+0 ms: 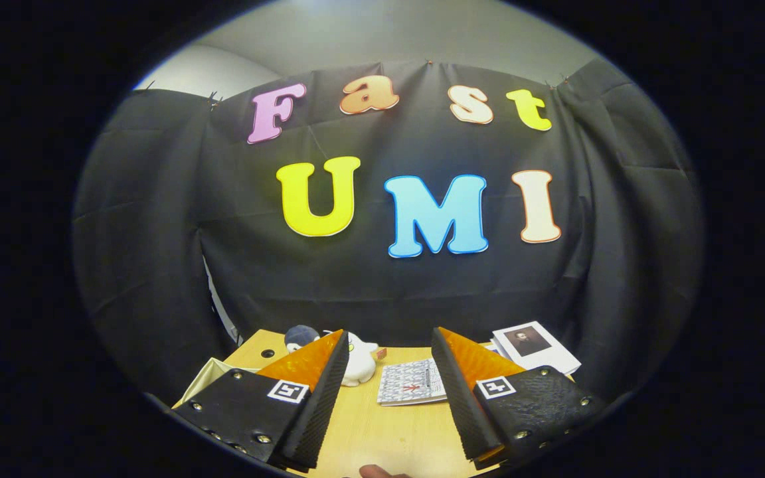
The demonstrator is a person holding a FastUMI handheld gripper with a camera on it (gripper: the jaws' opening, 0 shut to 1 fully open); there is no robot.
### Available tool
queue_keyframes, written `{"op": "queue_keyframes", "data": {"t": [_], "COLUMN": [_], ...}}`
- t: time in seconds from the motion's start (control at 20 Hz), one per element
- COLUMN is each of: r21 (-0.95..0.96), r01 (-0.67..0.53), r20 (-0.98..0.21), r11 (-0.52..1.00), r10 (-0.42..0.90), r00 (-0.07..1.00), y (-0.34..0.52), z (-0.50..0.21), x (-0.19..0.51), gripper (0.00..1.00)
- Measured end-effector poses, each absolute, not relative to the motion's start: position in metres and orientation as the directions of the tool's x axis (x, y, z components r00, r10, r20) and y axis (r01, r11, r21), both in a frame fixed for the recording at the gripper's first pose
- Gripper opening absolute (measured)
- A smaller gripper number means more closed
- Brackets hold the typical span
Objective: Open the storage box then place both shoes into the box .Put the left shoe in first, then the right shoe, with the right side of both shoes facing outward in a uniform manner.
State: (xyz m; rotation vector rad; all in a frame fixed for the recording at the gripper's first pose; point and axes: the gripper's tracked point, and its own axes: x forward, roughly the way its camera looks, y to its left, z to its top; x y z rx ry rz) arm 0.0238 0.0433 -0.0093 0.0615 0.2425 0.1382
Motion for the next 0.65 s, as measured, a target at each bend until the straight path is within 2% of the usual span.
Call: {"op": "queue_keyframes", "data": {"t": [0.2,0.35,0.45,0.65], "r21": [0.073,0.095,0.073,0.094], "r01": [-0.085,-0.078,-0.069,-0.064], "r20": [-0.149,-0.080,-0.073,-0.065], "r11": [0.994,0.992,0.995,0.994], "r10": [0.095,0.086,0.074,0.071], "r00": [0.984,0.993,0.995,0.995], "y": [0.021,0.016,0.008,-0.002], "z": [0.010,0.022,0.020,0.021], "x": [0.019,0.014,0.016,0.009], "gripper": [0.77,0.84,0.96,0.97]}}
